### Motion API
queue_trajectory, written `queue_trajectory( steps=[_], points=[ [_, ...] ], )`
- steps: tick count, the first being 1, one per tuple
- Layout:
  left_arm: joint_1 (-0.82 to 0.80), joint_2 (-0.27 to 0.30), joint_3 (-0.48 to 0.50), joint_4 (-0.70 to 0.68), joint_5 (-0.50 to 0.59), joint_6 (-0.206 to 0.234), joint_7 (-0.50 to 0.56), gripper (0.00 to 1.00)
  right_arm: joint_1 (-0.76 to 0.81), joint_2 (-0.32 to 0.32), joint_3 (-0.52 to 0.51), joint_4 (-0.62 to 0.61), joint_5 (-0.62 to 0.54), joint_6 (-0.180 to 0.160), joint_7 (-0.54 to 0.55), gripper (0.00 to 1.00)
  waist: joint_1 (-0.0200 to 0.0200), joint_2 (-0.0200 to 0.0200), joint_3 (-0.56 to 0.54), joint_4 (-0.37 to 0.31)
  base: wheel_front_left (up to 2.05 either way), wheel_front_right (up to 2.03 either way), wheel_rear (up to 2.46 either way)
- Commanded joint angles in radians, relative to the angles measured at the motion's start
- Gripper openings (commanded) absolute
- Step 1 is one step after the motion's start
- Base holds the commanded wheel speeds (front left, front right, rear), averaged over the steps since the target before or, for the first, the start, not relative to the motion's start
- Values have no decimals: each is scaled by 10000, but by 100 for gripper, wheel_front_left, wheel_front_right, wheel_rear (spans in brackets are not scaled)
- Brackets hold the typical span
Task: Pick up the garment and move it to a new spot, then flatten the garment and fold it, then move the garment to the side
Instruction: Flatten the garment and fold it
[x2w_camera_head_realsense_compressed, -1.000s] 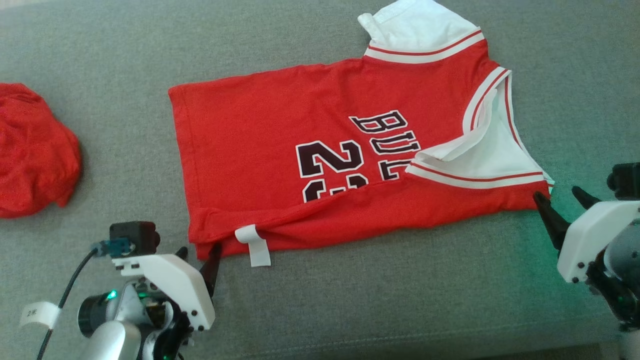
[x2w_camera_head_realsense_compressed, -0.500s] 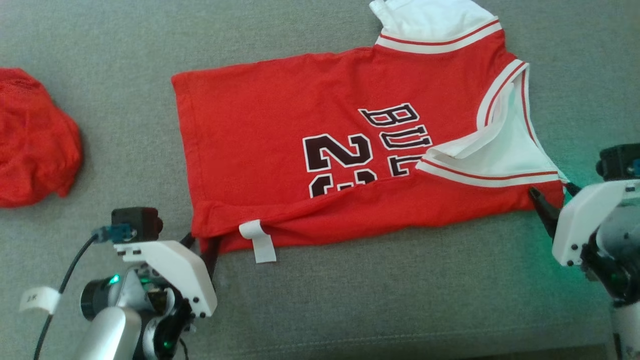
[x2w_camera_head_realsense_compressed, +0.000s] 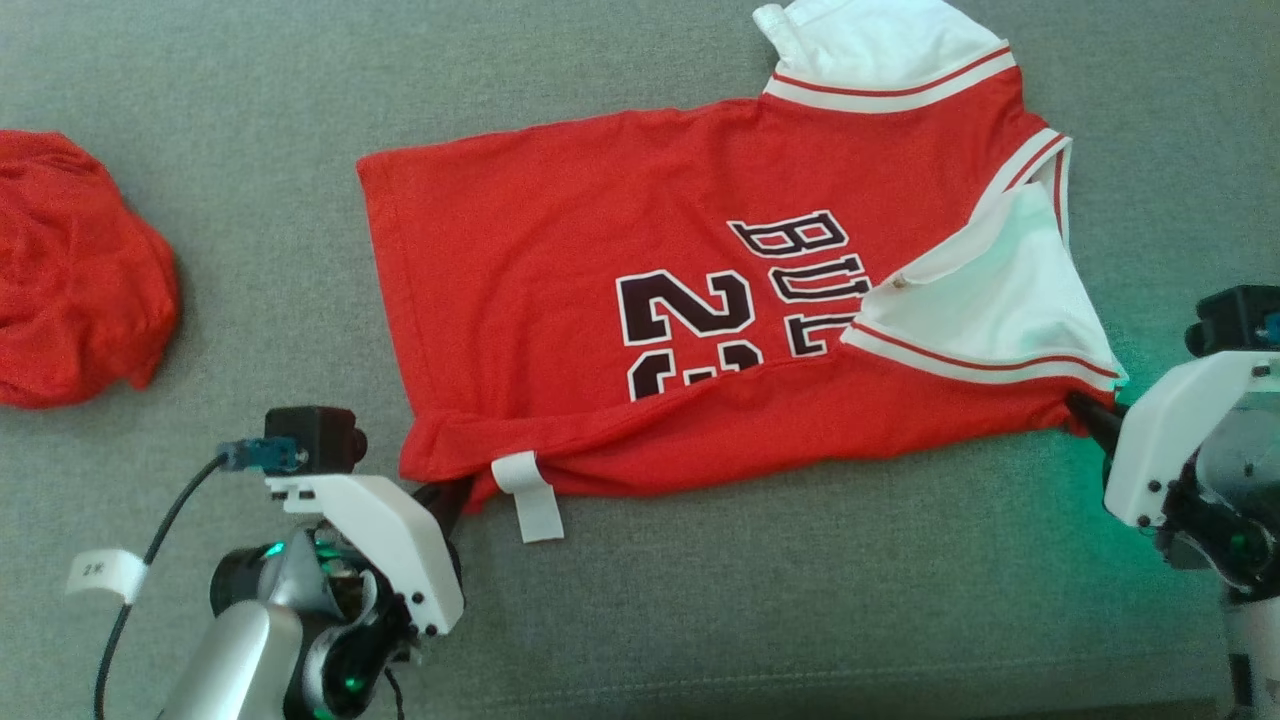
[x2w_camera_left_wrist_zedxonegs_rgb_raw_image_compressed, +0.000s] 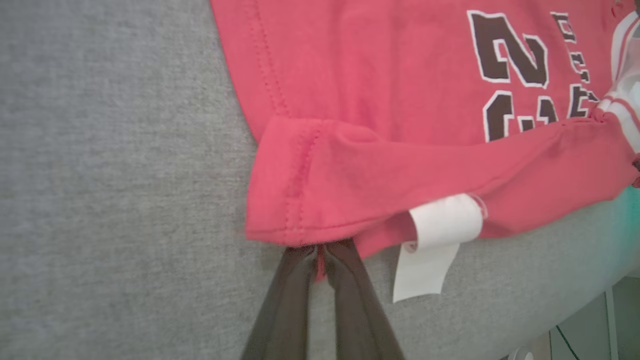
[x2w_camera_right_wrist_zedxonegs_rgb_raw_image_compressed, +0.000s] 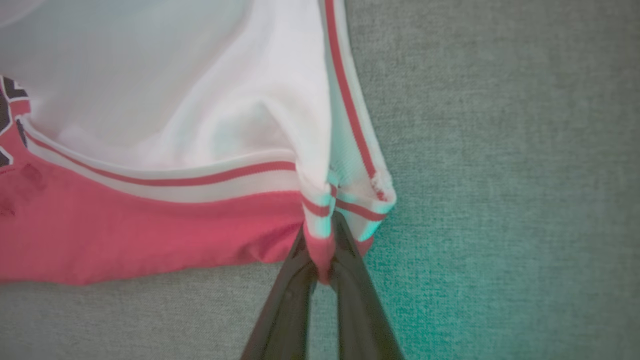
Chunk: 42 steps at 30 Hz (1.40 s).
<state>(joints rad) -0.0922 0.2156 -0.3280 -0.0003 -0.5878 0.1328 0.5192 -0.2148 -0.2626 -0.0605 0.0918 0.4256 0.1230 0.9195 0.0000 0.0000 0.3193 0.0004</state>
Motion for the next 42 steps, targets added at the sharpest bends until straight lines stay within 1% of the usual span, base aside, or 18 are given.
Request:
queue_trajectory(
  steps=[1, 4, 5, 10, 13, 14, 19, 22, 26, 31, 32, 33, 34, 35, 36, 38, 42],
  points=[
    [-261, 77, 269, -208, -108, -67, 93, 0, -139, -62, 81, -303, 131, 77, 117, 0, 0, 0, -48, 3, 0, 0, 0],
    [-258, 171, 446, -489, -458, -233, 217, 0, -229, -41, -199, -441, 376, 77, 277, 0, 0, 0, -173, 21, 0, 0, 0],
    [-236, 315, 597, -800, -703, -341, 379, 0, -289, -93, -403, -563, 490, 77, 406, 0, 0, 0, -279, 35, 0, 0, 0],
    [-124, 937, 967, -1823, -1210, -542, 1051, 0, -309, -483, -731, -1031, 868, 77, 1039, 0, 0, 0, -525, 81, 0, 0, 0],
    [-1, 1264, 1143, -2514, -1578, -599, 1566, 0, -179, -864, -823, -1526, 1111, 77, 1570, 0, 0, 0, -628, 108, 0, 0, 0],
    [119, 1451, 1270, -2960, -1833, -592, 1891, 0, -47, -1036, -972, -1901, 1295, 77, 1946, 0, 0, 0, -679, 116, 0, 0, 0],
    [631, 1834, 1577, -3605, -2192, -423, 2399, 0, 580, -1373, -1145, -2815, 1611, 77, 2833, 0, 0, 0, -760, 97, 0, 0, 0],
    [1142, 1861, 1572, -3668, -2237, -361, 2398, 0, 1159, -1403, -1174, -3218, 1717, 77, 3144, 0, 0, 0, -757, 53, 0, 0, 0],
    [1661, 1810, 1484, -3564, -2114, -322, 2197, 0, 1759, -1355, -1147, -3433, 1694, 77, 3242, 0, 0, 0, -764, 38, 0, 0, 0],
    [2208, 1655, 1237, -3084, -1718, -280, 1717, 0, 2413, -1313, -803, -3280, 1358, 77, 2758, 0, 0, 0, -772, 69, 0, 0, 0],
    [2255, 1639, 1163, -2946, -1588, -281, 1617, 0, 2497, -1326, -677, -3202, 1316, 77, 2637, 19, 0, 0, -784, 86, 0, 0, 0],
    [2275, 1581, 1115, -2813, -1465, -250, 1475, 0, 2547, -1330, -593, -3132, 1257, 77, 2467, 50, 0, 0, -793, 105, 0, 0, 0],
    [2292, 1516, 1057, -2677, -1363, -226, 1352, 19, 2581, -1355, -503, -3079, 1197, 77, 2285, 100, 0, 0, -805, 123, 0, 0, 0],
    [2306, 1502, 972, -2564, -1230, -246, 1245, 58, 2624, -1389, -400, -3021, 1179, 77, 2162, 100, 0, 0, -820, 137, 0, 0, 0],
    [2321, 1478, 919, -2458, -1118, -250, 1122, 100, 2663, -1424, -317, -2983, 1200, 77, 2070, 100, 0, 0, -836, 149, 0, 0, 0],
    [2348, 1471, 832, -2316, -929, -268, 936, 100, 2670, -1582, -239, -3026, 1263, 77, 1901, 100, 0, 0, -870, 163, 0, 0, 0],
    [2334, 1747, 822, -2552, -342, -181, 661, 100, 2183, -1982, -574, -3318, 1348, 77, 1516, 100, 0, 0, -840, 141, 0, 0, 0]
  ],
)
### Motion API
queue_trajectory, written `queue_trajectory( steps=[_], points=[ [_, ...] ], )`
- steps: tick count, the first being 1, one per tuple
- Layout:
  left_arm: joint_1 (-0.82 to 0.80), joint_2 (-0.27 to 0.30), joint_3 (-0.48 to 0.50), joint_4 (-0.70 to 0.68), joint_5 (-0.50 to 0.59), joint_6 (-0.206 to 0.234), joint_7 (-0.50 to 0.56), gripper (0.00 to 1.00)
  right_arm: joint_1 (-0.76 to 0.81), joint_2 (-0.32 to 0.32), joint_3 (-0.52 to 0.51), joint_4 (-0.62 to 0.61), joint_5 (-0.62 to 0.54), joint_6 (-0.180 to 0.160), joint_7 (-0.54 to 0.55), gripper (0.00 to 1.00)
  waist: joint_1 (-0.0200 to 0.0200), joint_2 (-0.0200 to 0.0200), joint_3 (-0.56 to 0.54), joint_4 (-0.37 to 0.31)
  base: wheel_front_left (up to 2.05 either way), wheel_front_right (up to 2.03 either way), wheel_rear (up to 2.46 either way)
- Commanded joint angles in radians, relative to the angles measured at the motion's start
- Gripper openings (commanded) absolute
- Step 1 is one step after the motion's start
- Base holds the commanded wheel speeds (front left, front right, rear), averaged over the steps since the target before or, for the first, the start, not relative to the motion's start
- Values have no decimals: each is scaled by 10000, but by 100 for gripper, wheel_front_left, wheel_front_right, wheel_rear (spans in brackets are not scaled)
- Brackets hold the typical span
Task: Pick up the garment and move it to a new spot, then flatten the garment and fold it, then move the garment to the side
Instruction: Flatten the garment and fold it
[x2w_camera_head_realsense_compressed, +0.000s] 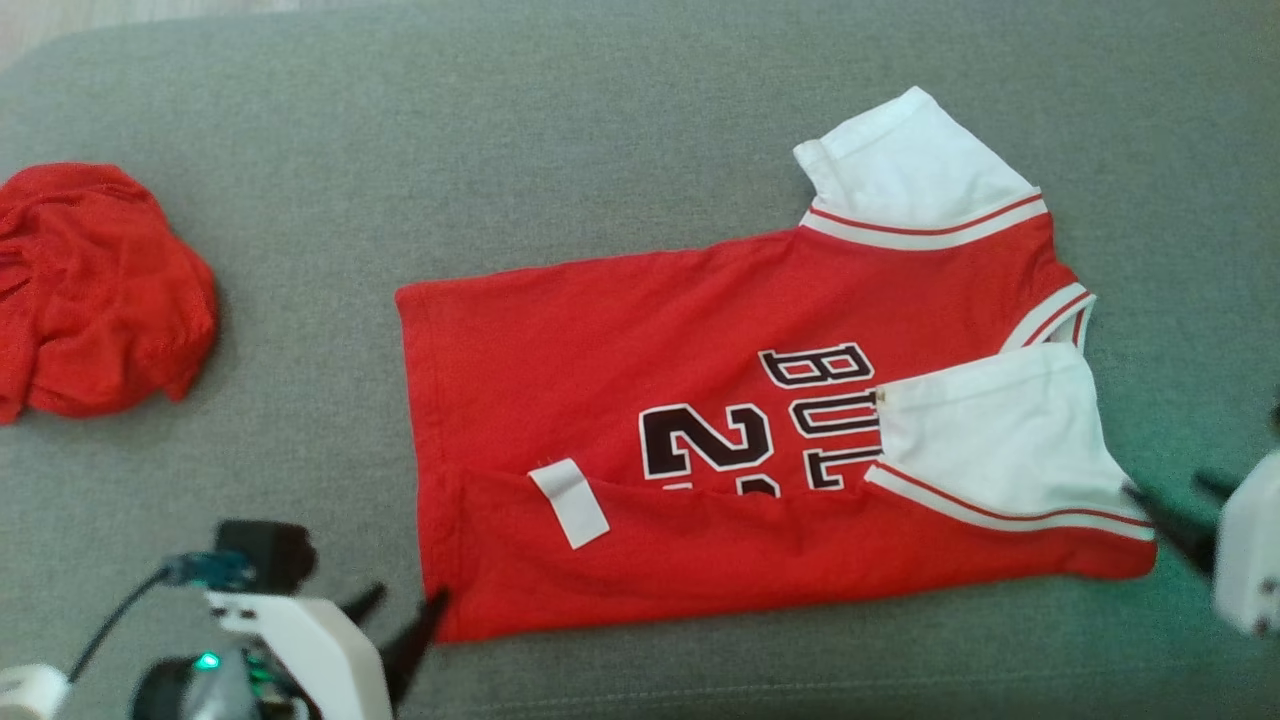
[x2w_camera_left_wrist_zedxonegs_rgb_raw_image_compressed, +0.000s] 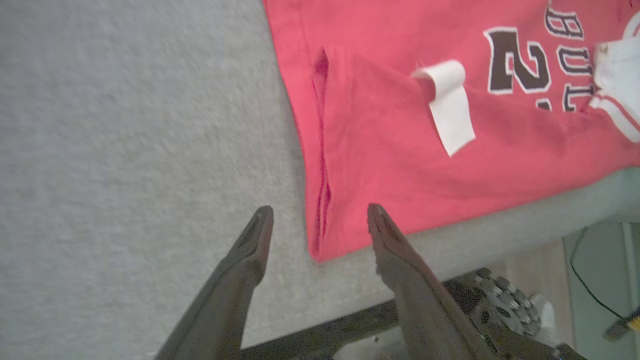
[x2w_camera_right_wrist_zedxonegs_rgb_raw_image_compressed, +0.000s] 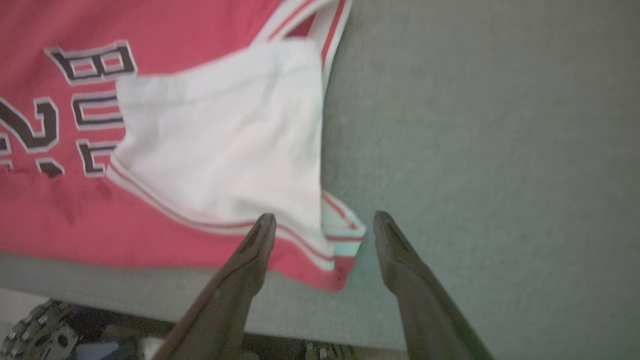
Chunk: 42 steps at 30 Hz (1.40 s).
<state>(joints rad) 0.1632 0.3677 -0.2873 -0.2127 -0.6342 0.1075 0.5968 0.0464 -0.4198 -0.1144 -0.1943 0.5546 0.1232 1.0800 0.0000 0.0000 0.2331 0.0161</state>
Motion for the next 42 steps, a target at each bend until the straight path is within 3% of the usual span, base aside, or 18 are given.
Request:
queue_trajectory(
  steps=[1, 4, 8, 13, 20, 31, 42],
  points=[
    [-303, 282, 510, -559, 287, 180, -217, 100, -714, -428, -143, -516, 71, 75, -194, 100, 0, 0, 79, -33, 0, 0, 0],
    [-1019, 228, 787, -819, 674, 496, -555, 100, -1825, -498, -220, -607, -176, 75, -511, 100, 0, 0, 364, 43, 0, 0, 0],
    [-2768, -66, 629, -434, 1043, 586, -600, 100, -3723, -437, 167, -42, -769, 75, -894, 100, 0, 0, 1038, 378, 0, 0, 0],
    [-5555, -603, 45, 1477, 1542, 296, -657, 100, -6532, -55, 1029, 1653, -1876, 75, -1493, 100, 0, 0, 2190, 1025, 0, 0, 0],
    [-7239, -1196, -795, 3270, 1778, -315, -684, 100, -8510, 403, 1415, 4196, -2761, 75, -2181, 100, 0, 0, 2791, 1653, 0, 0, 0],
    [-8010, -1388, -1149, 4108, 1784, -719, -767, 100, -9614, 553, 1721, 6247, -3321, 75, -2540, 100, 0, 0, 3070, 1868, 0, 0, 0],
    [-8183, -1264, -1270, 4240, 1582, -983, -554, 100, -9883, 652, 2103, 6748, -2835, 75, -2144, 100, 0, 0, 3166, 1606, 0, 0, 0]
  ],
)
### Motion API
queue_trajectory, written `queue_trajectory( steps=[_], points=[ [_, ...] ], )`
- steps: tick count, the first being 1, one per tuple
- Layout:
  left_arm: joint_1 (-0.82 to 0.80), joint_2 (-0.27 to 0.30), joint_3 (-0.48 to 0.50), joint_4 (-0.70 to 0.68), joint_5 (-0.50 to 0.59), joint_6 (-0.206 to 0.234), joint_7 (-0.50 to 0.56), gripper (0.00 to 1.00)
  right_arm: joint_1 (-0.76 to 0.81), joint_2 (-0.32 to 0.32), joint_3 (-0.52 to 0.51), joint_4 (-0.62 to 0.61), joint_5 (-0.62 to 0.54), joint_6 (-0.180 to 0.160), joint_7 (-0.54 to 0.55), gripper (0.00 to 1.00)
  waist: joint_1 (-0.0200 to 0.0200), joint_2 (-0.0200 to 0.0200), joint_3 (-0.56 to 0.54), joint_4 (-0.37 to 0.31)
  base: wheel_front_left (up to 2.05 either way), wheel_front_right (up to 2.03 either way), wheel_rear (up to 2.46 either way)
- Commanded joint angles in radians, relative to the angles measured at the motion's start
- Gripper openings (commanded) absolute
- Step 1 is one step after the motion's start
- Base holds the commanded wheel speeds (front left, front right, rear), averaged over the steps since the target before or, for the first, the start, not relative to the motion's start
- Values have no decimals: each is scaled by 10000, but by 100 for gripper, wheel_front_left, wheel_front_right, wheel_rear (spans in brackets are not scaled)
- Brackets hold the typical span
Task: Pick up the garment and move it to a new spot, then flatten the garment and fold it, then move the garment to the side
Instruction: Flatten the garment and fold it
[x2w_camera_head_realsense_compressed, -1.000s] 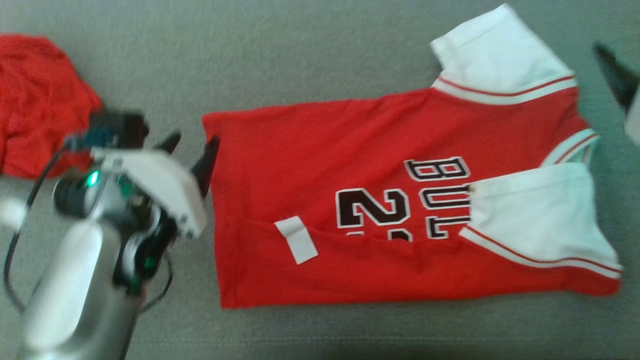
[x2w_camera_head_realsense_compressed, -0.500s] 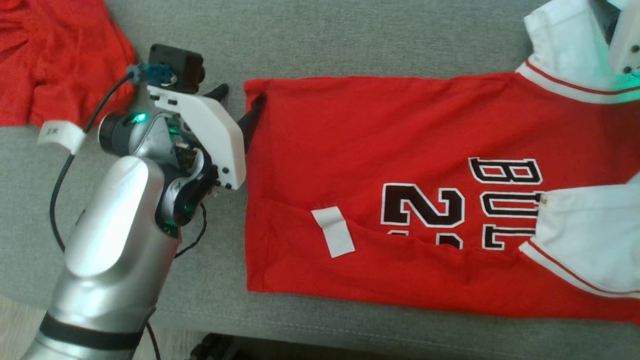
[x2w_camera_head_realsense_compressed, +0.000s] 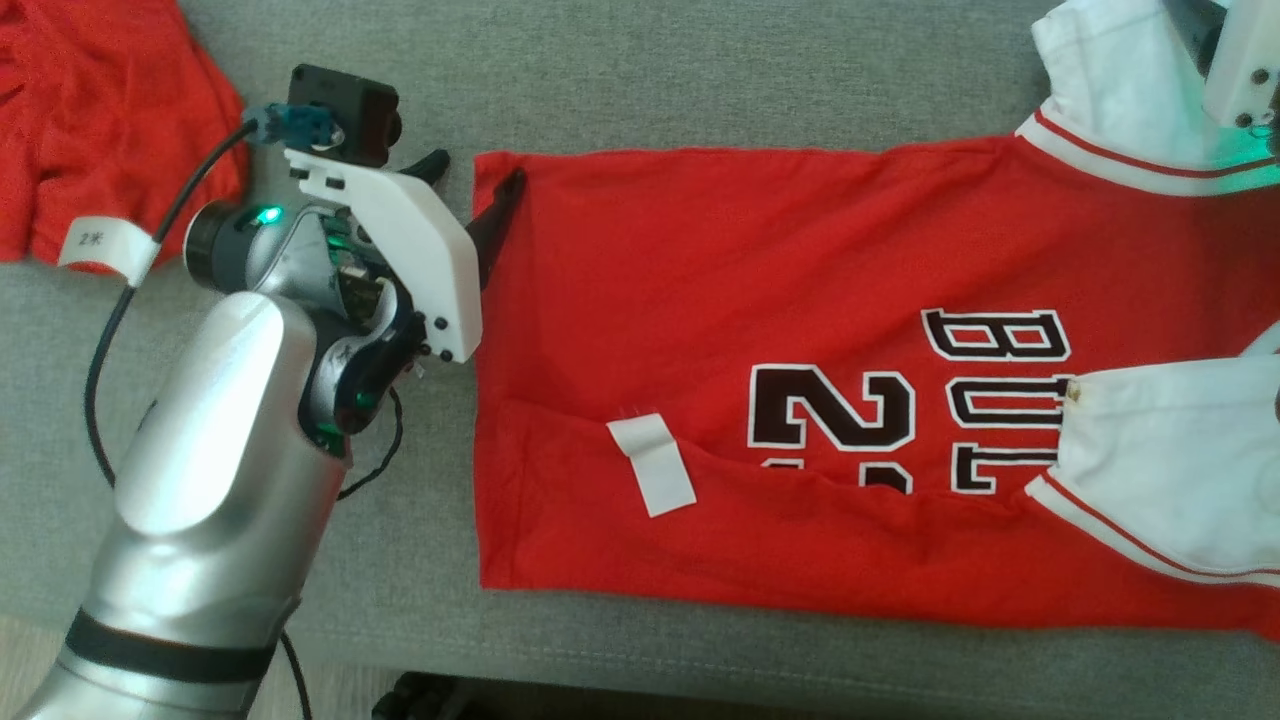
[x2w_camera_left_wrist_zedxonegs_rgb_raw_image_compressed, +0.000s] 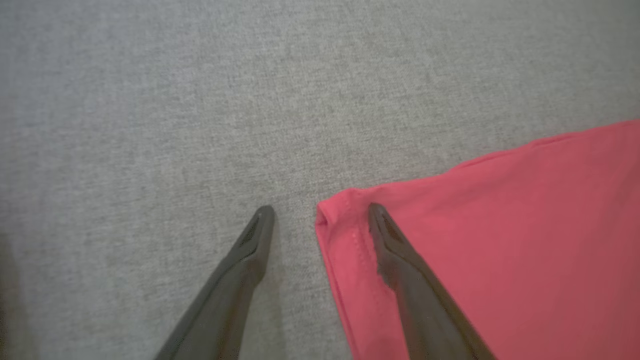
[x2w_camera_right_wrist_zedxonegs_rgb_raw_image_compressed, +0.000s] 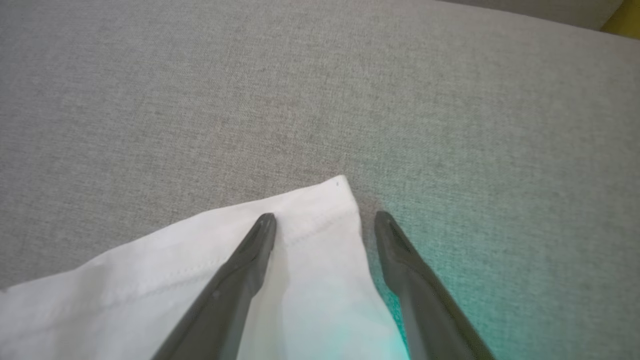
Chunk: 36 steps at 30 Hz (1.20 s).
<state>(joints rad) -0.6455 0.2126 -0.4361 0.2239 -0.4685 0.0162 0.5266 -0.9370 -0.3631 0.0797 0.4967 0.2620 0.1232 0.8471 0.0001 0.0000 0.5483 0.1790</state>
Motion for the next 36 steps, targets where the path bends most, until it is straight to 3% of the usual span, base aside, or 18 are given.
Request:
queue_trajectory(
  steps=[1, 8, 9, 10, 11, 12, 13, 19, 25, 36],
  points=[
    [-101, 275, 196, -134, -123, -111, 191, 100, -64, 90, 184, -159, 161, 75, 229, 100, -1, 0, 22, -41, 0, 0, 0],
    [-148, 287, 19, -250, -330, -344, 496, 100, -29, 174, 364, -163, 507, 75, 476, 100, -1, 0, -28, -153, 0, 0, 0],
    [-156, 299, 7, -260, -346, -350, 541, 100, -20, 190, 389, -163, 541, 75, 510, 87, -1, 0, -31, -171, 0, 0, 0],
    [-164, 314, -9, -267, -349, -350, 579, 100, -9, 201, 422, -166, 568, 75, 536, 64, -1, 0, -33, -187, 0, 0, 0],
    [-174, 333, -50, -268, -346, -377, 631, 76, 8, 210, 454, -172, 591, 75, 548, 34, -1, 0, -38, -202, 0, 0, 0],
    [-181, 352, -101, -266, -350, -421, 692, 35, 21, 221, 474, -183, 624, 75, 547, 2, -1, 0, -40, -214, 0, 0, 0],
    [-188, 362, -128, -272, -362, -450, 718, 0, 30, 232, 506, -199, 679, 75, 548, 0, -1, 0, -40, -222, 0, 0, 0],
    [-224, 430, -122, -335, -484, -557, 686, 0, -112, 237, 221, -310, 813, 75, -208, 0, -1, 0, -157, -253, 0, 0, 0],
    [-598, 547, 396, -397, -471, -207, 168, 0, -684, 380, -715, -46, 229, 75, -1716, 0, -1, 0, -359, -289, 0, 0, 0],
    [-1102, 619, 971, -244, -528, 109, -516, 0, -1060, 506, -941, 174, 213, 75, -2621, 0, -1, 0, -667, -476, 0, 0, 0]
  ],
)
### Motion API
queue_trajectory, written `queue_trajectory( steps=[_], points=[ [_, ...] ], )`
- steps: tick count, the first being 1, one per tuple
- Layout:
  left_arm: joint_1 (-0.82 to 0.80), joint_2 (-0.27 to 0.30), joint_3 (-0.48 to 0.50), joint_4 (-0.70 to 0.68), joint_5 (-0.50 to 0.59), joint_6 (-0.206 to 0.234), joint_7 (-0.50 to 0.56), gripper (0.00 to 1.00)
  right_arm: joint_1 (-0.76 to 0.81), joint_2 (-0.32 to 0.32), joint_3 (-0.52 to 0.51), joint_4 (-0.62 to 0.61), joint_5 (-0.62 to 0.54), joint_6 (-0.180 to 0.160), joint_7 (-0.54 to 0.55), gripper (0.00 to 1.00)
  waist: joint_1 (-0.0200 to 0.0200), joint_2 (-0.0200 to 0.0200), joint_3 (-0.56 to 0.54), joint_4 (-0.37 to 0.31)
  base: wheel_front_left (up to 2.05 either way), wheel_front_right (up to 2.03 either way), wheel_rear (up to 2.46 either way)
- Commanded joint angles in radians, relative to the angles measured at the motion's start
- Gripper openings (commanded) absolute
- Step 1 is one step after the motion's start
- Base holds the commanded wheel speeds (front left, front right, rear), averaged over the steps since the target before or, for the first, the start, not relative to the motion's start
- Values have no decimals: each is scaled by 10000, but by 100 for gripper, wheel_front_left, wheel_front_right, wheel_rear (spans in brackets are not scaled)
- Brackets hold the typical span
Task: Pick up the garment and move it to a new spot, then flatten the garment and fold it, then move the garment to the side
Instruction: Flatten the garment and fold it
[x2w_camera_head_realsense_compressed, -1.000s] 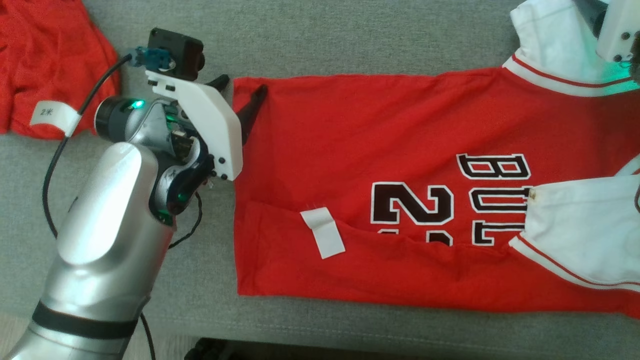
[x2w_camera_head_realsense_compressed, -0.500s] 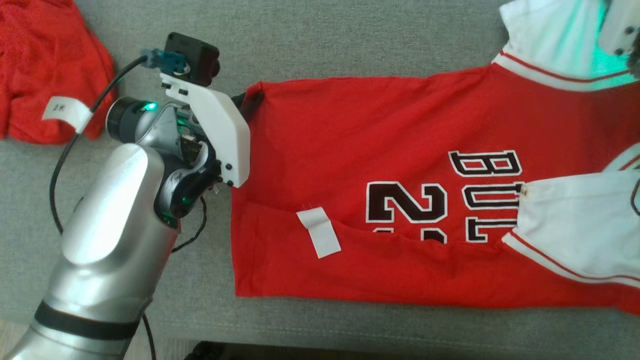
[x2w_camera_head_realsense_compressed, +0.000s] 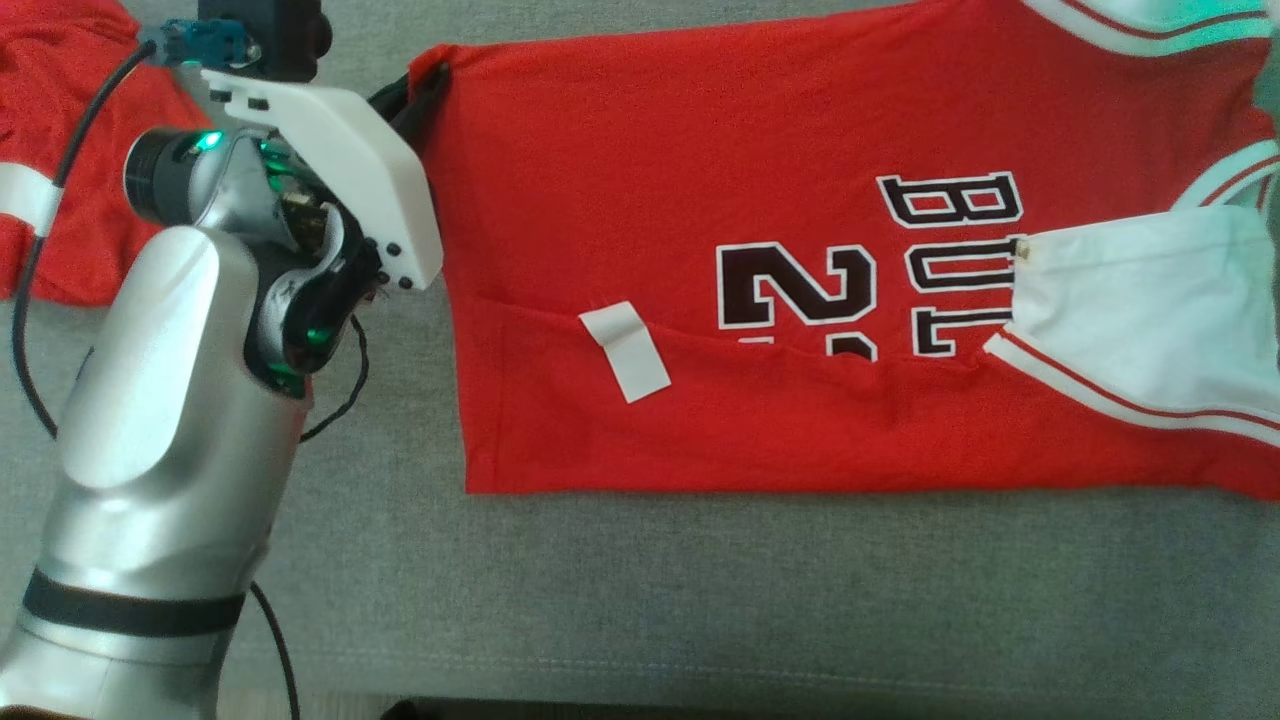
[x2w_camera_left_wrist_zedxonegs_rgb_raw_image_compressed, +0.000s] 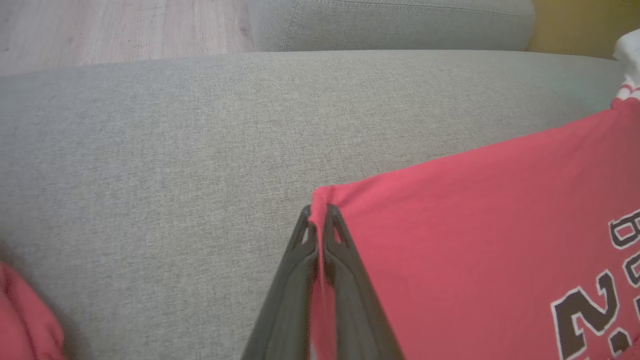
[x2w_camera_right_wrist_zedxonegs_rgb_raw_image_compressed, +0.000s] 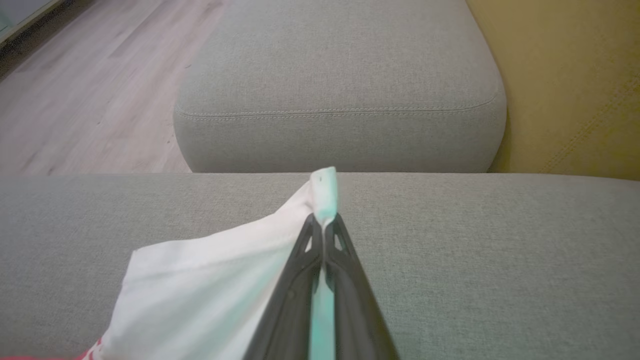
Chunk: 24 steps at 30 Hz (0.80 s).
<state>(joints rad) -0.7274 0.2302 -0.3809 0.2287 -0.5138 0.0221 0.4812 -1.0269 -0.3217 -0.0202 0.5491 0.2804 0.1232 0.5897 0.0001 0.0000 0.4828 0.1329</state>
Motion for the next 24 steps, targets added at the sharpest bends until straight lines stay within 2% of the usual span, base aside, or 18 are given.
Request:
queue_trajectory(
  steps=[1, 8, 14, 19, 24],
  points=[
    [-252, 434, 409, -288, -100, 35, -78, 0, -63, 39, 192, -405, 119, 75, -37, 0, -1, 0, -35, -40, 0, 0, 0],
    [487, 490, 478, -629, -365, 5, -315, 0, 1430, -718, 1152, -1677, 1328, 75, 145, 0, -1, 0, -206, -283, 0, 0, 0],
    [1570, 706, 789, -1865, -769, 115, -447, 0, 3169, -1543, 1068, -3693, 2364, 75, 566, 0, -1, 0, -247, -483, 0, 0, 0],
    [2495, 1038, 1087, -2990, -887, 358, -486, 0, 4878, -1655, 388, -5395, 2848, 75, 1014, 0, -1, 0, -318, -630, 0, 0, 0],
    [3311, 1338, 1283, -4078, -1057, 503, -338, 0, 6401, -1257, -331, -6728, 2894, 75, 1414, 0, -1, 0, -349, -745, 0, 0, 0]
  ],
)
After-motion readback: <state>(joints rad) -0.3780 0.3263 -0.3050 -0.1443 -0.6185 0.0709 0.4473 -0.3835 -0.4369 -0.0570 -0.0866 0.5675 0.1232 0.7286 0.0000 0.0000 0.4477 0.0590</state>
